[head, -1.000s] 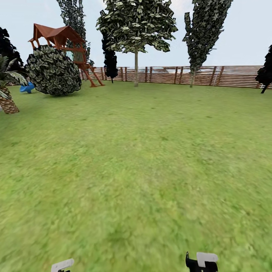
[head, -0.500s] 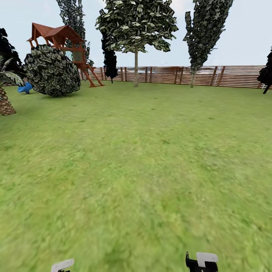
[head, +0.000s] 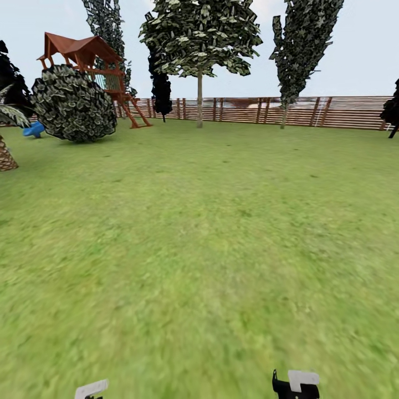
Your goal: In the garden, pick up the pesticide atomizer on the floor and spray pesticide onto both trees until each tree trunk is fully covered.
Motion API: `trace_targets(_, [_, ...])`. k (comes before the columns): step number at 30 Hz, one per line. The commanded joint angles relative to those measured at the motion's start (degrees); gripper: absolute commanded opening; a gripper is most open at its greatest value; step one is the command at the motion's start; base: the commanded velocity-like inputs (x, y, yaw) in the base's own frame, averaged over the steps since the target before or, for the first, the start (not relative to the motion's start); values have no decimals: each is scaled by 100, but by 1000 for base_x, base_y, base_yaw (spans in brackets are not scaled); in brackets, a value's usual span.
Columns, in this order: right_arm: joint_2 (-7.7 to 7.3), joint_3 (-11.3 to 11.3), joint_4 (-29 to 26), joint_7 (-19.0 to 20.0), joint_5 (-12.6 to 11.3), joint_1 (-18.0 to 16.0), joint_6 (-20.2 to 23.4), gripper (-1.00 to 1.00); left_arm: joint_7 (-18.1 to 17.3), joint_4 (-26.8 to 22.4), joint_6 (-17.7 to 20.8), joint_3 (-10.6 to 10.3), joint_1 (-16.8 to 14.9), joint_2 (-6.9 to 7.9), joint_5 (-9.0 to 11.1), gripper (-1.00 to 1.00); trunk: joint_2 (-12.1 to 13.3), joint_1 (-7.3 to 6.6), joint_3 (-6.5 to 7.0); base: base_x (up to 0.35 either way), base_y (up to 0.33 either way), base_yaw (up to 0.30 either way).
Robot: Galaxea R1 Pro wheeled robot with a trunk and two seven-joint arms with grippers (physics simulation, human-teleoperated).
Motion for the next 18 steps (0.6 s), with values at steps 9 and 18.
trace_targets(9, [0, -41, 7, -23, 61, -5, -14, 100, 14, 8, -17, -49, -3, 1, 38, -100, -2, 3, -5, 336, 0, 0])
trace_targets(18, [-7, -41, 7, -23, 61, -5, -14, 100, 16, 8, -16, -49, -6, 1, 38, -100, -2, 3, -5, 336, 0, 0])
